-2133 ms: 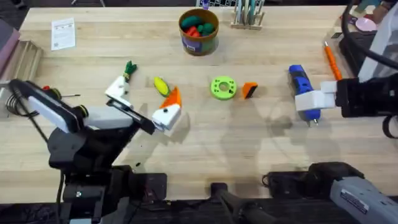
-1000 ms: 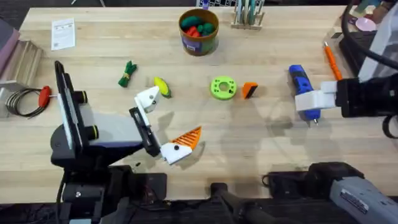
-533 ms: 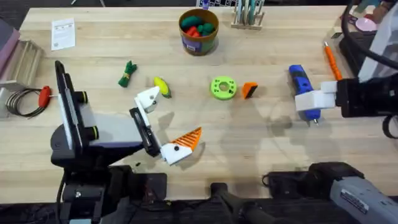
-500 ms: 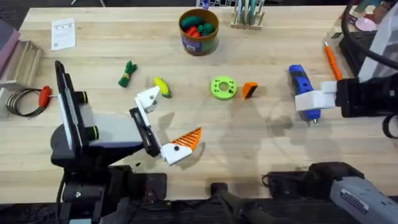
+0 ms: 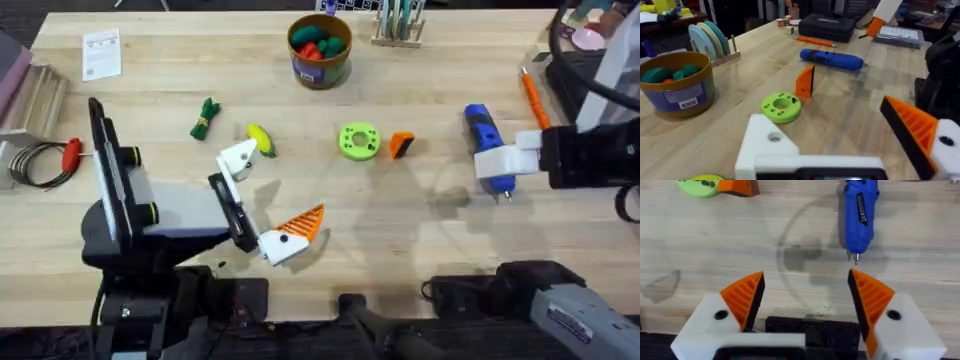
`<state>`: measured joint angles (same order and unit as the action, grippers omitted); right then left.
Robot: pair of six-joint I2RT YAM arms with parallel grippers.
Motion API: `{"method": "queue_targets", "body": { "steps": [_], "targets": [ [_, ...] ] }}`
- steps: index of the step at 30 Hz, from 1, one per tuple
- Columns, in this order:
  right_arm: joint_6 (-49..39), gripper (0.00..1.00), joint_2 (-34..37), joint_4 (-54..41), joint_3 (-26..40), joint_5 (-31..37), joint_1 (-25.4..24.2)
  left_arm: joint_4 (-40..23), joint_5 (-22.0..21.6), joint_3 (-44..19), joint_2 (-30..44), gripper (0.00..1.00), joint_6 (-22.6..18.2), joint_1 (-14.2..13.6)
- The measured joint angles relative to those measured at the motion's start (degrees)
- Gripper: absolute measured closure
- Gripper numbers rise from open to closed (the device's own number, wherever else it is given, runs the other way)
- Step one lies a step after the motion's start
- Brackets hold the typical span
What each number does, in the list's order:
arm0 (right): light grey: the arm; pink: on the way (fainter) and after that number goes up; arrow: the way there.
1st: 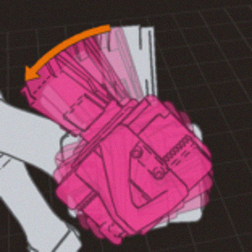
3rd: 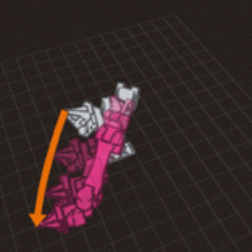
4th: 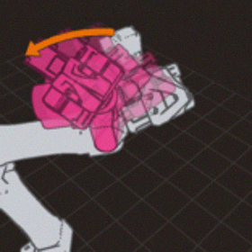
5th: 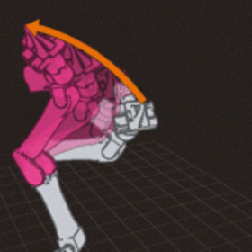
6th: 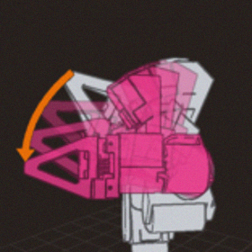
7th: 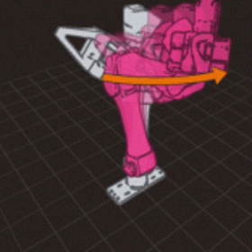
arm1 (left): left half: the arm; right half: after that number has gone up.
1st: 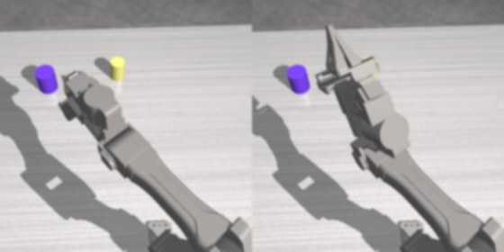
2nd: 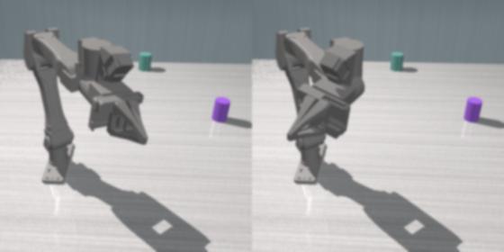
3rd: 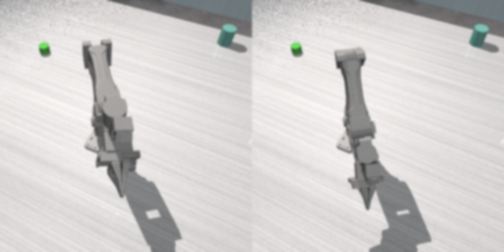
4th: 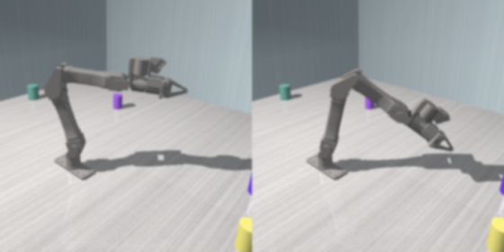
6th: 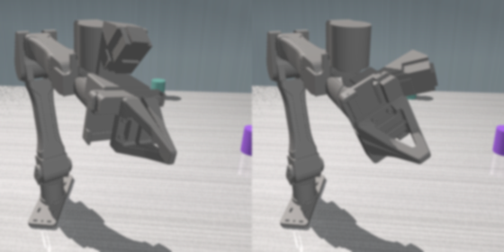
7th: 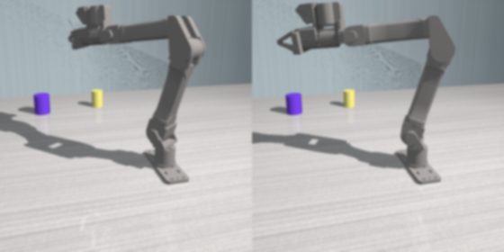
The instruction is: Pick up the gripper from the table and insert it into the empty holder that is missing its gripper. Then pick up a screw, insert it into the mounting hole, and use the screwdriver to tighten it. Finally, clean up the table by picking up the vegetable and placing it into the bucket.
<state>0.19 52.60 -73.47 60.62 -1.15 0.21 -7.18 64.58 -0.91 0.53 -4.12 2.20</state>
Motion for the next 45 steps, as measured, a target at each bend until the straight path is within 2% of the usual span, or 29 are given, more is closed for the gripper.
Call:
{"method": "queue_targets", "body": {
  "steps": [45],
  "targets": [
    [1.2,0.01,0.0,1.6,0.0,0.0,0.0,0.0,0.2,0.0,0.0,0.015,0.0,0.0]
  ]
}}
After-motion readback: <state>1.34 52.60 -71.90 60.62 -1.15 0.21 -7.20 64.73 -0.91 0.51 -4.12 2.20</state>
